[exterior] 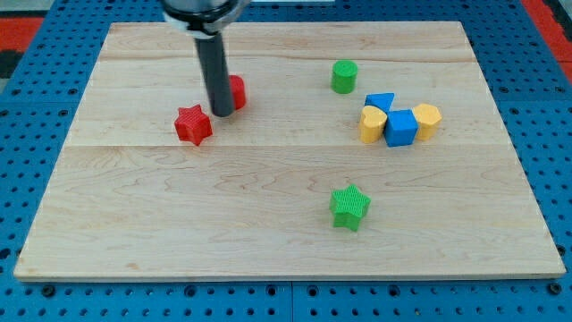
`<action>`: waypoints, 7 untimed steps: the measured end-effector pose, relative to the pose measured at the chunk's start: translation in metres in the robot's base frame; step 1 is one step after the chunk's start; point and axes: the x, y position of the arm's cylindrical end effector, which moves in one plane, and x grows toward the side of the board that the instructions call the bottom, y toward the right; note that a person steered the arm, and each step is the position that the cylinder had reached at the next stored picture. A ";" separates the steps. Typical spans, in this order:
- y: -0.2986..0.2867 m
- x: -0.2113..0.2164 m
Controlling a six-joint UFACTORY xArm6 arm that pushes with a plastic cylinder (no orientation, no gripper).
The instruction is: Push the red circle to the right of red star
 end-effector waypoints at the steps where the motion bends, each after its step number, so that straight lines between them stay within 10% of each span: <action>1: 0.041 -0.001; 3: 0.034 -0.062; 7: -0.017 -0.048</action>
